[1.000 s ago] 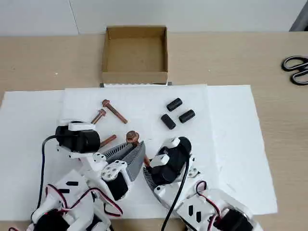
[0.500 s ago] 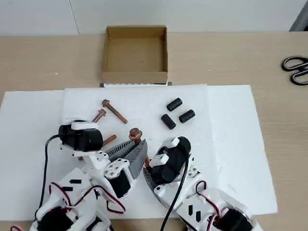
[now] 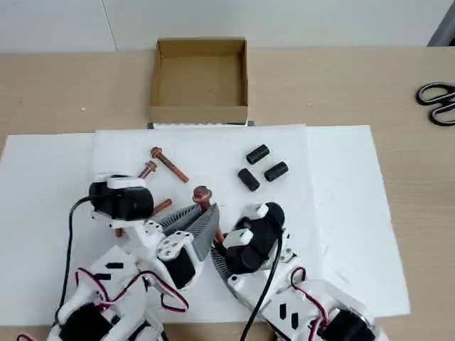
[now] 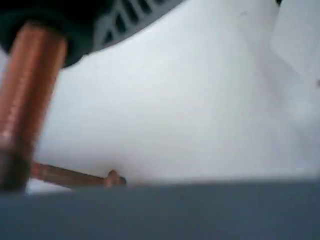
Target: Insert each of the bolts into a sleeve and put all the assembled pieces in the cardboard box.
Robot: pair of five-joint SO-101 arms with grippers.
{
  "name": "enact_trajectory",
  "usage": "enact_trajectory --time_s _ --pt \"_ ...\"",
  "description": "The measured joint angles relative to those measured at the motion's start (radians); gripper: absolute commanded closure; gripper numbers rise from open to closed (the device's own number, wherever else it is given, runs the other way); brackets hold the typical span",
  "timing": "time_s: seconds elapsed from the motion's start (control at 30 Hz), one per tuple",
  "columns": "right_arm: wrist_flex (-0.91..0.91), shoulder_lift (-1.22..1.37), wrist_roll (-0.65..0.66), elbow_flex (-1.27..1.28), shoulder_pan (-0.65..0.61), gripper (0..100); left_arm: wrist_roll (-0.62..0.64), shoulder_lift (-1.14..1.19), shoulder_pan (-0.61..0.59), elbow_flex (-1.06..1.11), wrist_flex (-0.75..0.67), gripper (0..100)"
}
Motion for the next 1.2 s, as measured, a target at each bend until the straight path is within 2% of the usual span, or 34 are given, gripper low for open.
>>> enact_trajectory --time_s 0.37,0.57,0.87,1.1,1.2 --pt "-0.002 0.000 0.000 0.000 0.000 99.6 -0.006 -0.003 0.017 0.000 0.032 100" --pt "-0.011 0.002 0.000 0.000 0.000 99.6 -0.084 -0.008 0.080 -0.014 0.163 100" --pt "-0.026 0.000 0.038 0.002 0.005 99.6 -0.183 -0.008 0.135 -0.028 0.235 99" --pt "-0.028 0.002 0.038 0.002 0.017 99.6 -0.210 -0.011 0.129 -0.029 0.249 85" --pt "-0.028 0.002 0.038 0.002 0.031 99.6 -0.215 -0.011 0.127 -0.028 0.262 83"
